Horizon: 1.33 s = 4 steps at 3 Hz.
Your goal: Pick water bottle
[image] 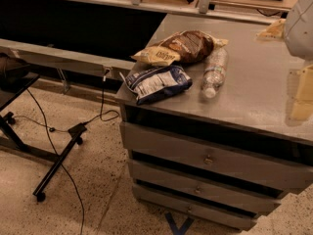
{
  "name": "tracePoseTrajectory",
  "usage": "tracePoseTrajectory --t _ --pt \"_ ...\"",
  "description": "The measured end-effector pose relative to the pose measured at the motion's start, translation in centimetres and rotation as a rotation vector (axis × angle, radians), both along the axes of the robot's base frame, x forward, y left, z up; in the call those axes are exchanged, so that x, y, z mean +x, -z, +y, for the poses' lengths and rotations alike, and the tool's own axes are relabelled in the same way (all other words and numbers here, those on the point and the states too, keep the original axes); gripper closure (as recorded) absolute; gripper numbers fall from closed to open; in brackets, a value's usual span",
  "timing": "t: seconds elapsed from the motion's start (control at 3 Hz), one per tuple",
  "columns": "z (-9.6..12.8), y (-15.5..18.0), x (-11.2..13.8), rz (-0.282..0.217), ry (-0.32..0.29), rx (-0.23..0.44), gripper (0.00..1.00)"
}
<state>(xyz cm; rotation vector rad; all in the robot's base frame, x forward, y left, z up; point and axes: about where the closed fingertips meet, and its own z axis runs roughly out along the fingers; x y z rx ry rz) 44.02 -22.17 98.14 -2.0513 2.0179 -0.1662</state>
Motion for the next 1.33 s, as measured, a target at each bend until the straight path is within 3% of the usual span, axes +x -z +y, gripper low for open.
tracePoseTrajectory --t 0.33,0.67,1.0,1.33 --pt "0.0 -0.2 -0.3 -0.005 -0.1 -0.028 0.0" --pt "0.4 -0.2 -0.1 -0.03 -0.098 -0.043 0.0" --pt "0.6 1.5 2.5 -0.086 -0.144 -0.123 0.0" --pt "-0.3 2.8 6.4 -0.19 -0.238 -0.145 0.0"
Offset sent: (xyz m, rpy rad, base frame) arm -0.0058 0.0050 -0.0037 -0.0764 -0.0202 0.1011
